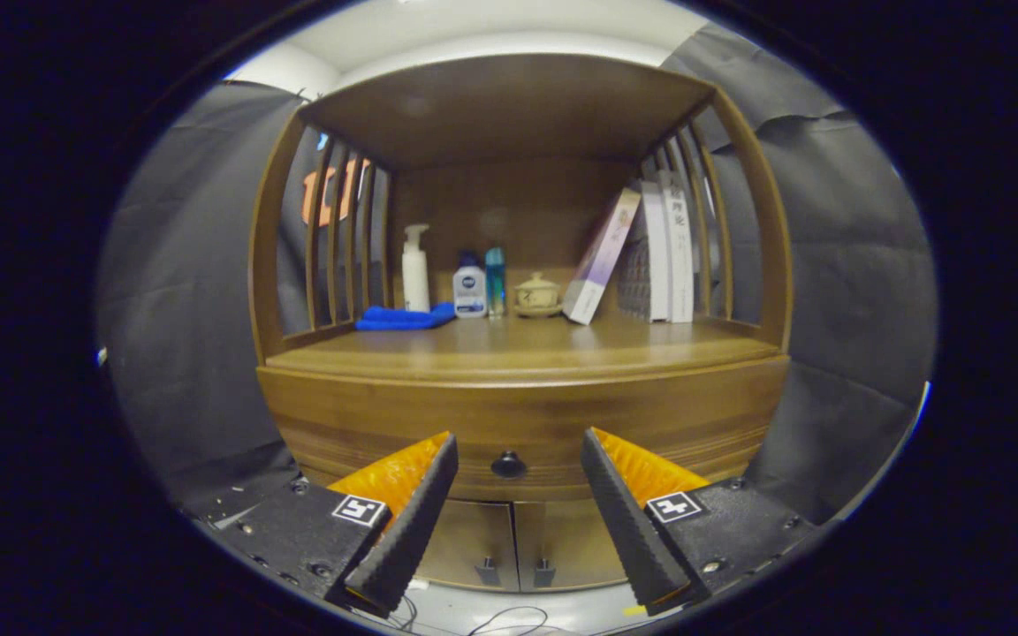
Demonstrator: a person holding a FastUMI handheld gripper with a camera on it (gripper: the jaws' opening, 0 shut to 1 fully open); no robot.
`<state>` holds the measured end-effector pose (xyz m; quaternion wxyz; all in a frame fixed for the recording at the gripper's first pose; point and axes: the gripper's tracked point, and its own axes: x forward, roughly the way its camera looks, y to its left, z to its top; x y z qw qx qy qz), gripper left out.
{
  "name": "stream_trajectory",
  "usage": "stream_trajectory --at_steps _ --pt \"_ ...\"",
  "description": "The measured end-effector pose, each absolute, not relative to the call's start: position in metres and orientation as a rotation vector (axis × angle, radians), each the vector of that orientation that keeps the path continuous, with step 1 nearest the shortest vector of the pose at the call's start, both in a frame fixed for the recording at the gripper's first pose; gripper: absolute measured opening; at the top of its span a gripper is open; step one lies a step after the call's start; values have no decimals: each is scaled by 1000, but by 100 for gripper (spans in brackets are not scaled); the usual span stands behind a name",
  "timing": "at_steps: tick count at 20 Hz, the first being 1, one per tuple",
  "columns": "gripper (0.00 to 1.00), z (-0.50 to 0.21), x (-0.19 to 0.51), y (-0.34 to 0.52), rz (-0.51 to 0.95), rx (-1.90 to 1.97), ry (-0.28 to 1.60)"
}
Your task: Pull open the drawer, take out the items inside it, and place them on the countertop above the cabinet.
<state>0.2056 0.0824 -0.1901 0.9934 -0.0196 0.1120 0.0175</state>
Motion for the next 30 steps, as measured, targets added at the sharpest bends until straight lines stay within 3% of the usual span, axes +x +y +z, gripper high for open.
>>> stream_trajectory --at_steps 5,12,25,30 --pt "73 -222 223 97 57 -76 278" --pt "42 -224 232 82 -48 -100 261" --pt "25 -227 241 82 -48 -26 290" --pt "23 -228 237 80 -43 -45 296"
